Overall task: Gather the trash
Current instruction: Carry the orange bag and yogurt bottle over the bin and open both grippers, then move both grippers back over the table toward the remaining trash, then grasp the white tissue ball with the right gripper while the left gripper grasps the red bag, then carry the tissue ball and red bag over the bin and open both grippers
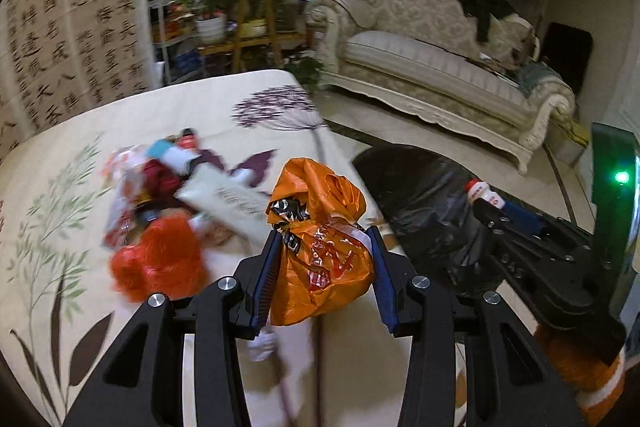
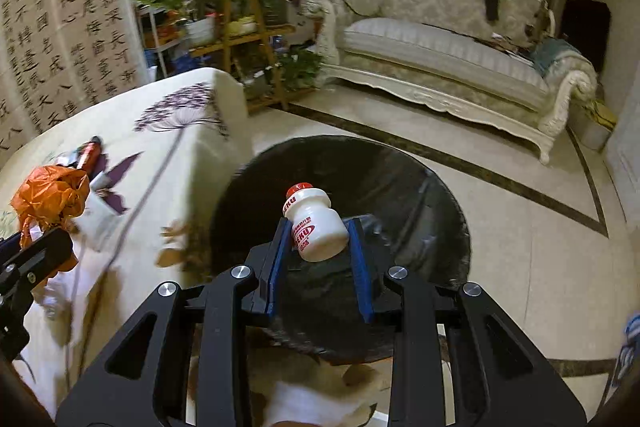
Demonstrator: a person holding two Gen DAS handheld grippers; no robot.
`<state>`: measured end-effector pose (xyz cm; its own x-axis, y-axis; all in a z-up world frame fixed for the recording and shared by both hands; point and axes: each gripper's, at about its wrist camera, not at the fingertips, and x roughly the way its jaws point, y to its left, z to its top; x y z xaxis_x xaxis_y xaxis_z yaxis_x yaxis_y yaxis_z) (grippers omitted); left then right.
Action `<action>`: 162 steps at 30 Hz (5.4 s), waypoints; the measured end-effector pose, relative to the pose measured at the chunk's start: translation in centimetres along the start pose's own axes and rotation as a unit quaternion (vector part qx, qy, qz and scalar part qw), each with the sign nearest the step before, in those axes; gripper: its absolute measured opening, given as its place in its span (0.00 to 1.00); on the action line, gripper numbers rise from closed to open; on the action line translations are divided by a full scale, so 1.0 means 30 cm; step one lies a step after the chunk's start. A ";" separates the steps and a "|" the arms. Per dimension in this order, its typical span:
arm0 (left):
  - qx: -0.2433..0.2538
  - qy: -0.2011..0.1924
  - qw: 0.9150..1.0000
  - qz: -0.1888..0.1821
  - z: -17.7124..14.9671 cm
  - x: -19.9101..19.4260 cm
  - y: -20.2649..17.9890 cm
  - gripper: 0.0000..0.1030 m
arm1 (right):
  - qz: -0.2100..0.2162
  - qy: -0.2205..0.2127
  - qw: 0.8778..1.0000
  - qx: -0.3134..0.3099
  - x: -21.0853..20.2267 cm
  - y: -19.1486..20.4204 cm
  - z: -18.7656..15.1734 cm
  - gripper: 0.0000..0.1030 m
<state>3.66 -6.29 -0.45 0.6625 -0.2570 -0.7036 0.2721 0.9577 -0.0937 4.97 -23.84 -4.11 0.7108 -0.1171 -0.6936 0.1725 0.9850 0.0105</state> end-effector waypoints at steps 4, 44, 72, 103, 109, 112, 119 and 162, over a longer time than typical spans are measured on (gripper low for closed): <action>0.016 0.008 1.000 -0.006 0.018 0.051 -0.053 0.41 | -0.006 0.006 1.000 0.010 0.038 -0.047 -0.006 0.27; 0.043 0.018 0.999 0.014 0.101 0.194 -0.181 0.73 | -0.040 0.000 0.997 0.058 0.067 -0.182 0.005 0.56; -0.060 -0.021 0.988 0.143 -0.026 -0.118 0.336 0.79 | 0.090 -0.017 0.995 -0.048 -0.175 0.284 -0.038 0.71; -0.089 -0.007 0.985 0.149 -0.125 -0.127 0.445 0.81 | 0.143 0.016 0.982 -0.124 -0.192 0.510 -0.130 0.34; -0.081 -0.004 0.988 0.130 -0.099 -0.092 0.382 0.81 | 0.122 0.005 0.988 -0.094 -0.193 0.415 -0.101 0.34; -0.074 -0.004 0.989 0.124 -0.084 -0.074 0.350 0.82 | 0.113 0.003 0.990 -0.081 -0.184 0.377 -0.091 0.34; -0.062 0.001 0.990 0.124 -0.051 -0.022 0.311 0.82 | 0.105 0.002 0.992 -0.063 -0.167 0.319 -0.085 0.34; -0.024 -0.047 0.997 0.051 0.009 -0.075 0.127 0.63 | 0.052 -0.035 0.998 -0.023 -0.178 0.144 -0.019 0.33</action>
<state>3.40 -2.09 0.95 0.7480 -0.1671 -0.6423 0.1683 0.9839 -0.0599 1.54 -18.88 -0.77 0.7689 -0.0214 -0.6390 0.0652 0.9969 0.0450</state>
